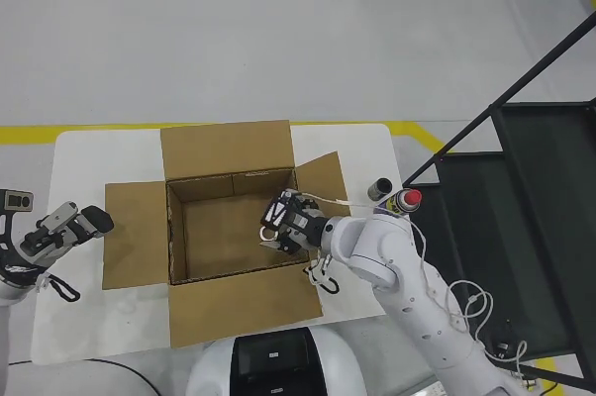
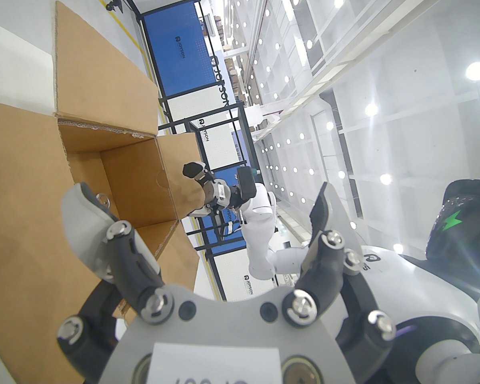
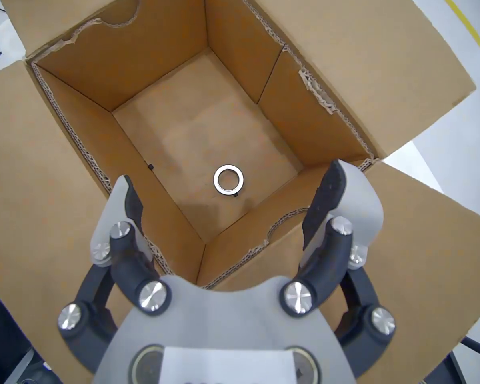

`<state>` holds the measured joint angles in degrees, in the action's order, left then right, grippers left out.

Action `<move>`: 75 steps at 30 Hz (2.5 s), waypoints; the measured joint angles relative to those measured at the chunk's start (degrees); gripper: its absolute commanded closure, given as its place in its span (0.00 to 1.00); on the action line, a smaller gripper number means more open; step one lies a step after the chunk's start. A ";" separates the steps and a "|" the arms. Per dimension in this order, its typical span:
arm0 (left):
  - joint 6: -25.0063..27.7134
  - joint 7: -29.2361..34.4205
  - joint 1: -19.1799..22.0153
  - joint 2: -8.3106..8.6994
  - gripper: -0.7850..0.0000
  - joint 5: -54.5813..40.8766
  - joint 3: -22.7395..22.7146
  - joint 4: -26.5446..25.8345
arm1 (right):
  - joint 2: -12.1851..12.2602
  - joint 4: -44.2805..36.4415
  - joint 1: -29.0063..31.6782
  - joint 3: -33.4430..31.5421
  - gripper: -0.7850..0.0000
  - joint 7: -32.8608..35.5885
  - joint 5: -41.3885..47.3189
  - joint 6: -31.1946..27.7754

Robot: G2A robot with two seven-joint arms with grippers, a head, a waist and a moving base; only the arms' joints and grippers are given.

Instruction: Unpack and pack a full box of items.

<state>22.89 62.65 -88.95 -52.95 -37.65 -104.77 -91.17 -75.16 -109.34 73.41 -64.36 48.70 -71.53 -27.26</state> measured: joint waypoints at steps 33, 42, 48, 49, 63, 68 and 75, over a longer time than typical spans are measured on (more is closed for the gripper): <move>0.00 0.00 0.00 0.00 0.00 0.00 0.00 0.00 | 0.01 -0.04 0.07 -0.03 0.00 -0.13 -0.13 -0.05; 0.00 0.00 0.00 0.00 0.00 0.00 0.00 0.00 | 0.00 0.31 -0.02 0.31 0.00 -0.17 -0.17 -0.24; 0.00 0.00 0.00 0.00 0.00 0.00 0.00 0.00 | -0.80 8.69 -8.68 6.48 0.00 5.45 0.39 -5.95; 0.00 0.00 0.00 0.00 0.00 0.00 0.00 0.00 | -1.02 10.49 -10.42 7.42 0.00 6.32 1.24 -6.74; 0.00 0.00 0.00 0.00 0.00 0.00 0.00 0.00 | -4.69 31.30 -27.43 19.71 0.00 7.20 5.79 -9.91; 0.00 0.00 0.00 0.00 0.00 0.00 0.00 0.00 | -4.65 31.16 -27.33 19.60 0.00 7.25 5.81 -9.93; 0.00 0.00 0.00 0.00 0.00 0.00 0.00 0.00 | -4.65 31.17 -27.32 19.60 0.00 7.25 5.81 -9.93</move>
<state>22.89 62.65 -88.95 -52.95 -37.65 -104.77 -91.17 -79.81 -78.17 46.09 -44.76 55.96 -65.71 -37.19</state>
